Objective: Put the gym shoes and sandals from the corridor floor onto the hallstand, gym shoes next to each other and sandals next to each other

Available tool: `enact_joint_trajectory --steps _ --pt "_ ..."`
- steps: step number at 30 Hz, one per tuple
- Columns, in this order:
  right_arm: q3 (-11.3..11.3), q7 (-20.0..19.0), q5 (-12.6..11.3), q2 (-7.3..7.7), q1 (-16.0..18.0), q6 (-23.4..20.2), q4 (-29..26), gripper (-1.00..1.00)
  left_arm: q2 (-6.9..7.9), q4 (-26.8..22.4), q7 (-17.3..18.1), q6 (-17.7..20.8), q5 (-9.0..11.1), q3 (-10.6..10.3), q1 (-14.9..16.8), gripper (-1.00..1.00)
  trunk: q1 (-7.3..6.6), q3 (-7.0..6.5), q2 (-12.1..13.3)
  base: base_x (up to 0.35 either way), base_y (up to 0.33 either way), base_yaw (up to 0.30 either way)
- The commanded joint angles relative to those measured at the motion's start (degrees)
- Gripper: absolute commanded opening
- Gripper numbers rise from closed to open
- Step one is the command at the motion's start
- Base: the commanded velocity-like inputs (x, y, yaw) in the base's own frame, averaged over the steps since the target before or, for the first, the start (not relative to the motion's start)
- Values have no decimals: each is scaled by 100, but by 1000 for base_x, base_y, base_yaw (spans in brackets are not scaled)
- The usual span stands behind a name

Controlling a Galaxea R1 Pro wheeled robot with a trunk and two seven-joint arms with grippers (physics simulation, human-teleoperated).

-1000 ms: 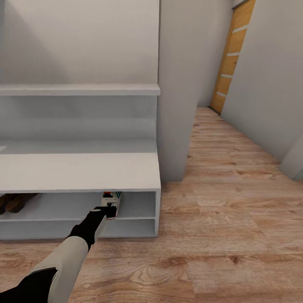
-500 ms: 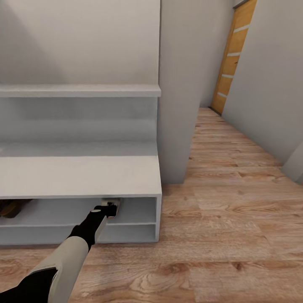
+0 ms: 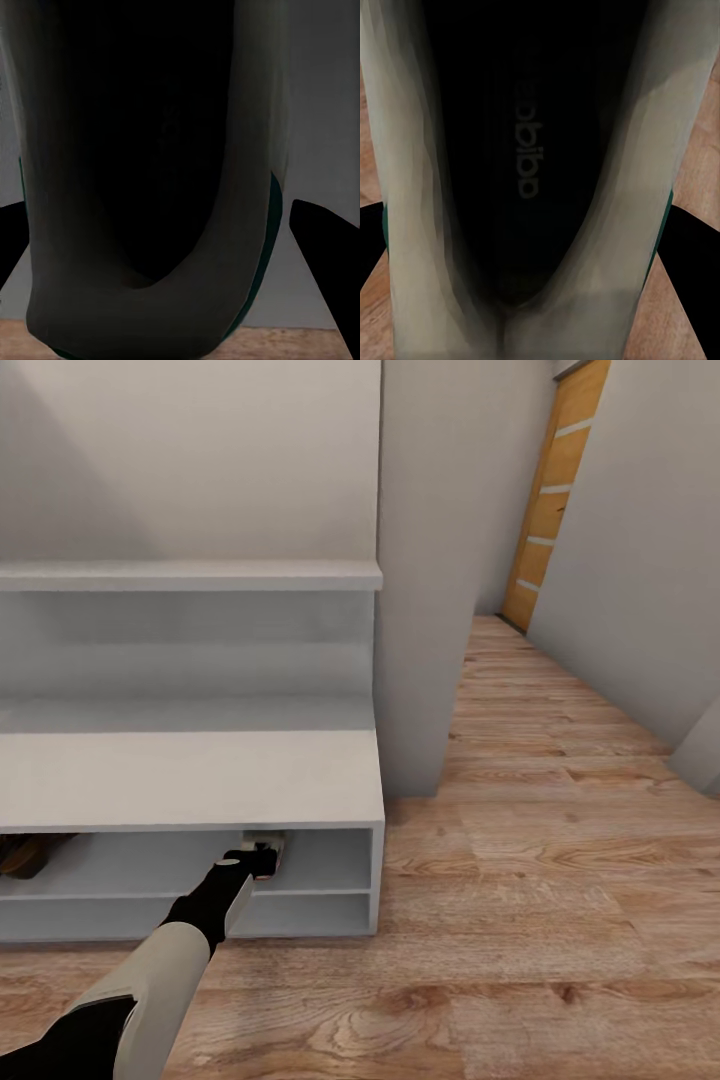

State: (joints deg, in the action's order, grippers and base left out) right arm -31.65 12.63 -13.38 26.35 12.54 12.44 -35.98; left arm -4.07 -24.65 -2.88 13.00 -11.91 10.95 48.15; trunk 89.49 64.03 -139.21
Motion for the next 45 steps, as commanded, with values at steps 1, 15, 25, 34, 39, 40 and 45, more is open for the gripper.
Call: enact_joint_trajectory --steps 1,15,25,34,39,40,45 --pt "10 3 -59 2 2 30 4 -100 -8 -7 2 52 -60 22 2 100 -1 5 -2 0 0 0" --pt "10 3 -59 2 2 30 4 -100 10 -77 -10 31 -57 40 3 100 -1 5 -2 0 0 0" --pt "10 3 -59 2 2 30 4 -100 12 -86 -10 24 -57 39 2 100 -1 5 -2 -266 48 0" --pt "10 3 -59 2 2 30 4 -100 12 -87 -9 18 -53 39 2 100 -1 5 -2 -294 199 0" --pt "10 3 -59 2 2 39 4 -100 27 -93 47 -15 -49 44 -7 100 -1 5 -2 -279 223 0" --pt "10 3 -59 2 2 39 4 -100 33 -96 58 -35 -49 45 -10 100 -1 5 -2 -278 225 0" --pt "12 3 -59 2 2 39 4 -100 67 -96 91 -318 -47 47 -104 100 -1 5 -2 -278 225 0"
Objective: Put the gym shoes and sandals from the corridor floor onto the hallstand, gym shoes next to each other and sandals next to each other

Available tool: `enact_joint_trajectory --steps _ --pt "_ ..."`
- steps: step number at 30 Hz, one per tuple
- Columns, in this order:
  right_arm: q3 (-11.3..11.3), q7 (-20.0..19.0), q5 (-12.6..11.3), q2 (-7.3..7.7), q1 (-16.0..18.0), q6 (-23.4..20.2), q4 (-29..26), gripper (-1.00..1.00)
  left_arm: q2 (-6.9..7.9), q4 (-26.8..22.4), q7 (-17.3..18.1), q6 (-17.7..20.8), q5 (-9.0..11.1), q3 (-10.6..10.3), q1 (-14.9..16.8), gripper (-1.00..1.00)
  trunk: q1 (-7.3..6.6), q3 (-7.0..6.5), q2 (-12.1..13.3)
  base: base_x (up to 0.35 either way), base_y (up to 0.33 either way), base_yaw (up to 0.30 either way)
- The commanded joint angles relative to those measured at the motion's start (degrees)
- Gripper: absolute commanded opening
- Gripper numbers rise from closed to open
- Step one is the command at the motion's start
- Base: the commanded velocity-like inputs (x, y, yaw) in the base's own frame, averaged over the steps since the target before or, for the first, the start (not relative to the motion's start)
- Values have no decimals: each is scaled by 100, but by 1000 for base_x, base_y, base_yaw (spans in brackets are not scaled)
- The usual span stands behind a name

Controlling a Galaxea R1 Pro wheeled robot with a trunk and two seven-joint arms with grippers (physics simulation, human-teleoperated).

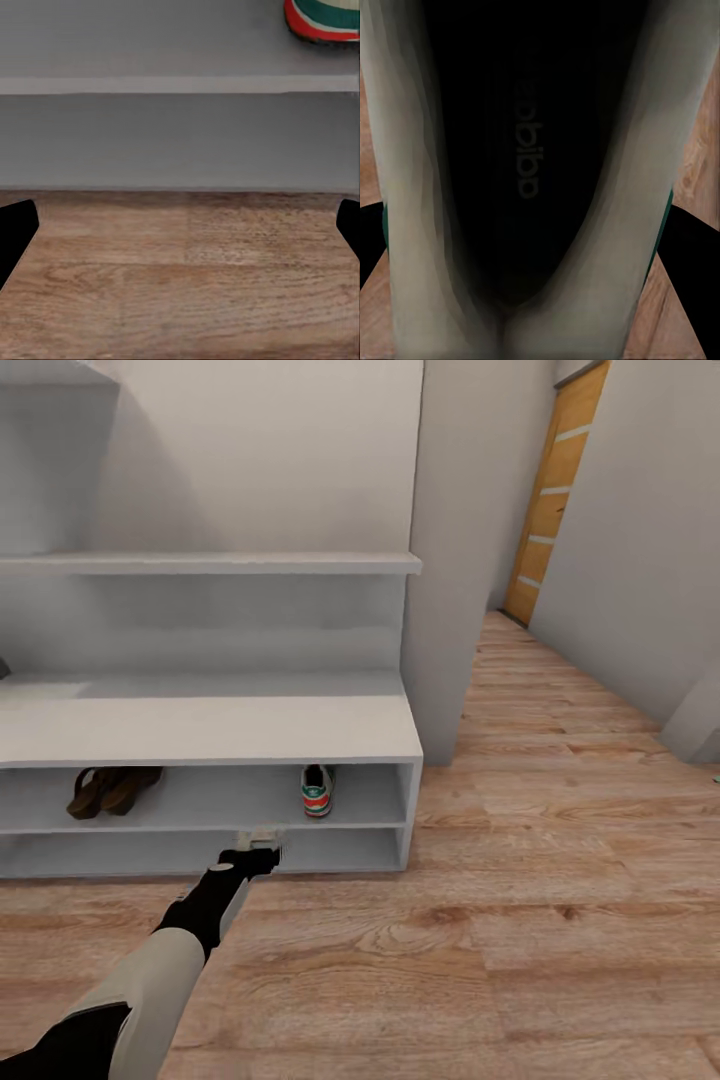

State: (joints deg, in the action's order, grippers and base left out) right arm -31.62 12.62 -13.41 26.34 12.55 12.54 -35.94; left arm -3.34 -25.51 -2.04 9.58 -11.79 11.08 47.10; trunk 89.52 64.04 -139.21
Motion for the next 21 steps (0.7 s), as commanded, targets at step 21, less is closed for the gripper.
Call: enact_joint_trajectory --steps 21 --pt "15 4 -65 -198 2 33 1 -100 1724 90 4244 -1810 1382 500 -2225 100 -4 4 -2 -177 259 0"
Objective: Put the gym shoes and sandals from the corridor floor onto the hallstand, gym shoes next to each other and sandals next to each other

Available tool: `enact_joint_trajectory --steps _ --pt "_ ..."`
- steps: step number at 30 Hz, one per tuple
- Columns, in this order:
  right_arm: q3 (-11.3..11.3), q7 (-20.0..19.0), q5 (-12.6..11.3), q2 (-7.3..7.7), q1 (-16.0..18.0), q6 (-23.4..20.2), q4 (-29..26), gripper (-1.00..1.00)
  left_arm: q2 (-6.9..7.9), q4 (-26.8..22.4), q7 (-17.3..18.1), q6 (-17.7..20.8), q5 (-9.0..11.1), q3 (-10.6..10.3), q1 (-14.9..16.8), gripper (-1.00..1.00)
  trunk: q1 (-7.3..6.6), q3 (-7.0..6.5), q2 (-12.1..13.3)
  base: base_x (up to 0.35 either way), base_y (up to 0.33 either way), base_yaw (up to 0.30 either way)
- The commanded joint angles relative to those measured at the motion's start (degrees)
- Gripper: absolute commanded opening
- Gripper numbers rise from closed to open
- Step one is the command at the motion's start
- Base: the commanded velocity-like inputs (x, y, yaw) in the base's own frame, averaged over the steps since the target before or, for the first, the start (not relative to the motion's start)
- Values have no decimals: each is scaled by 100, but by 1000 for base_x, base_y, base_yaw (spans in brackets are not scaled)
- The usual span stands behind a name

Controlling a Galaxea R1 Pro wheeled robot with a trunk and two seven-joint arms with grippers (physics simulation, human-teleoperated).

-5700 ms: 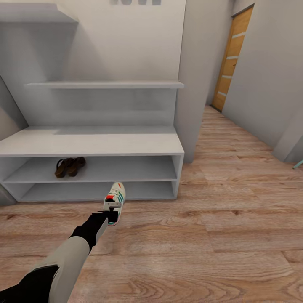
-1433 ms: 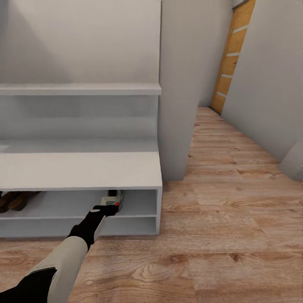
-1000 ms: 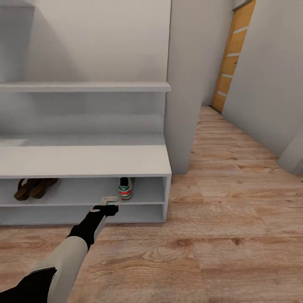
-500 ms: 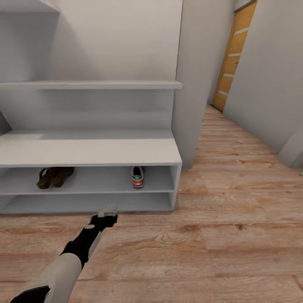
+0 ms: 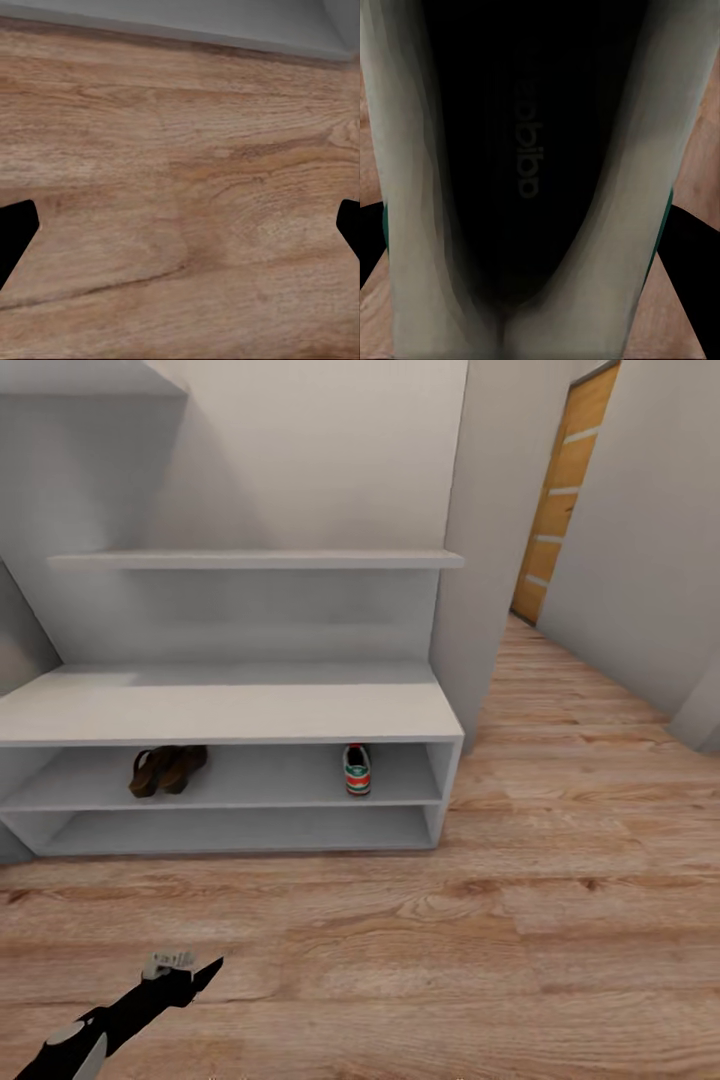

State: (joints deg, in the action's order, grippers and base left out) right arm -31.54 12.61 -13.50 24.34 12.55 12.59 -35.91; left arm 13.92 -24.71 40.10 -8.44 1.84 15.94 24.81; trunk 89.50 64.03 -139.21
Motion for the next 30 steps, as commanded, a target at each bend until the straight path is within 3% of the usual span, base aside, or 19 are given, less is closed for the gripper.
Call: enact_joint_trajectory --steps 1,10,15,30 --pt "7 4 -56 2 2 29 -1 -100 2 11 36 -13 22 16 0 100 -2 4 -2 -78 308 0" --pt "7 4 -51 1 2 33 16 -100 138 10 71 -35 39 16 -20 100 -2 4 -2 -103 307 0" --pt "7 -1 -53 -2 2 33 21 -100 191 10 320 -38 24 20 -32 100 -2 4 -2 -138 301 0" --pt "7 -4 -52 -7 2 33 23 -100 208 10 525 -19 26 23 -64 100 -2 4 -2 -152 298 0"
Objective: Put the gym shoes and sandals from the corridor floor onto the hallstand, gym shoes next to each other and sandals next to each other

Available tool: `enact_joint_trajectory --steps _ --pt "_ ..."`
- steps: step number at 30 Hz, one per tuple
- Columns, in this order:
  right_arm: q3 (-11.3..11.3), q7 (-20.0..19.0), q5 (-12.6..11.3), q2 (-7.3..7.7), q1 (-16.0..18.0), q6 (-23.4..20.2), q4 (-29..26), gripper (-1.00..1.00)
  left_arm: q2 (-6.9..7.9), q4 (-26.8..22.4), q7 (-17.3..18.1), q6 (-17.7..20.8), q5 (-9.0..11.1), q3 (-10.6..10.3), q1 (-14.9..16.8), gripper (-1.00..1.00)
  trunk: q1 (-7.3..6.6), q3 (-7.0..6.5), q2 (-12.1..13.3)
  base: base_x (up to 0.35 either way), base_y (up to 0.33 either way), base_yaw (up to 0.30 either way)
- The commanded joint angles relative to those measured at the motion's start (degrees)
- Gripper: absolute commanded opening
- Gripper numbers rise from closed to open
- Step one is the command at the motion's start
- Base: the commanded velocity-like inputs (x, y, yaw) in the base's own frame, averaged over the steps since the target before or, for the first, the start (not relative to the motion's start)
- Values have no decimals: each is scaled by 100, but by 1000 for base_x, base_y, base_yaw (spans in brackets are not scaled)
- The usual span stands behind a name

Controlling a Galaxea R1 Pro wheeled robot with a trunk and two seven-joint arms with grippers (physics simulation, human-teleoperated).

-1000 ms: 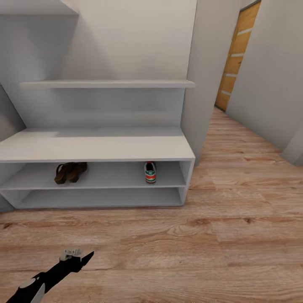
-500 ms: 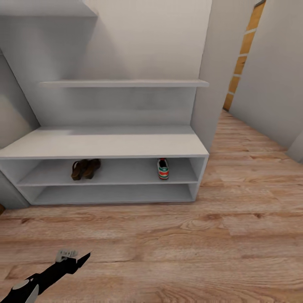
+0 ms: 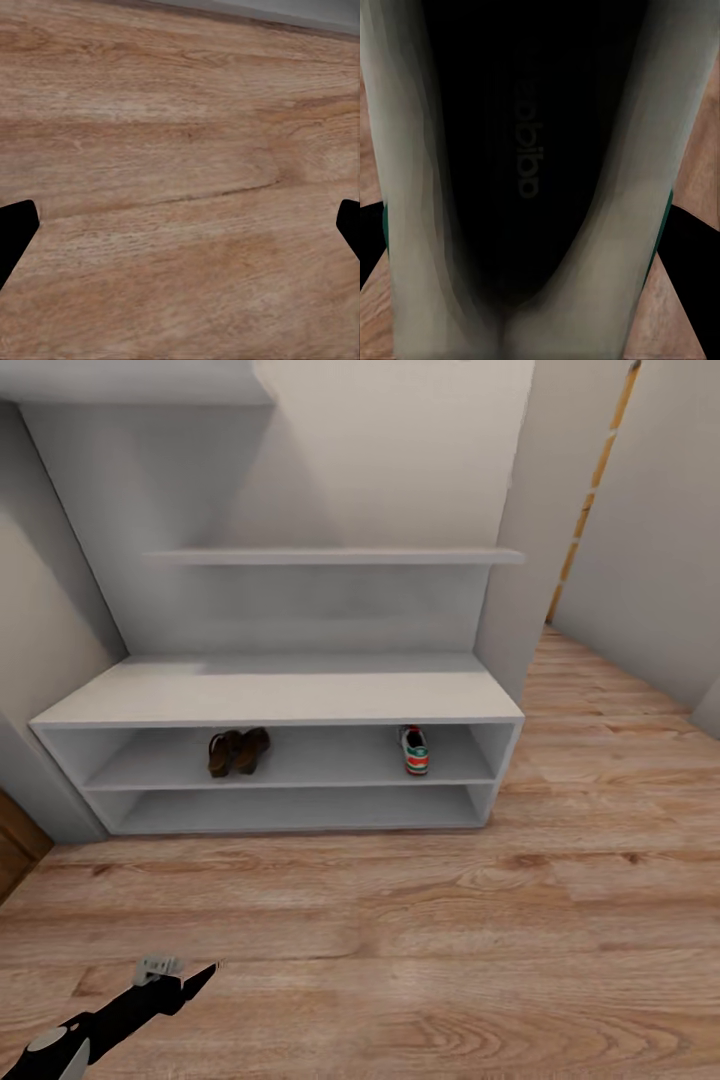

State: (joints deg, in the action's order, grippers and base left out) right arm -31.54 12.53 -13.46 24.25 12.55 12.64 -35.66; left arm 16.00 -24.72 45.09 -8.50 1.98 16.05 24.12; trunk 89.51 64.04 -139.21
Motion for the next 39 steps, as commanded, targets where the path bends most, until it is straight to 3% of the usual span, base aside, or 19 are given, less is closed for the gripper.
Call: enact_joint_trajectory --steps 1,24,36,39 --pt "7 4 -57 2 2 28 -2 -100 -1 8 26 -7 16 12 5 100 -3 4 -2 -164 292 0" --pt "7 4 -61 -27 2 28 -26 -100 -10 -27 30 6 31 12 3 100 -3 4 -2 -123 295 0" --pt "15 1 -57 -43 2 28 -11 -100 -18 -48 47 -19 37 5 2 100 -3 4 -2 -1 47 0" --pt "168 -8 -48 -134 2 30 8 -100 -40 -79 91 -35 39 10 4 100 -3 4 -2 0 1 0"
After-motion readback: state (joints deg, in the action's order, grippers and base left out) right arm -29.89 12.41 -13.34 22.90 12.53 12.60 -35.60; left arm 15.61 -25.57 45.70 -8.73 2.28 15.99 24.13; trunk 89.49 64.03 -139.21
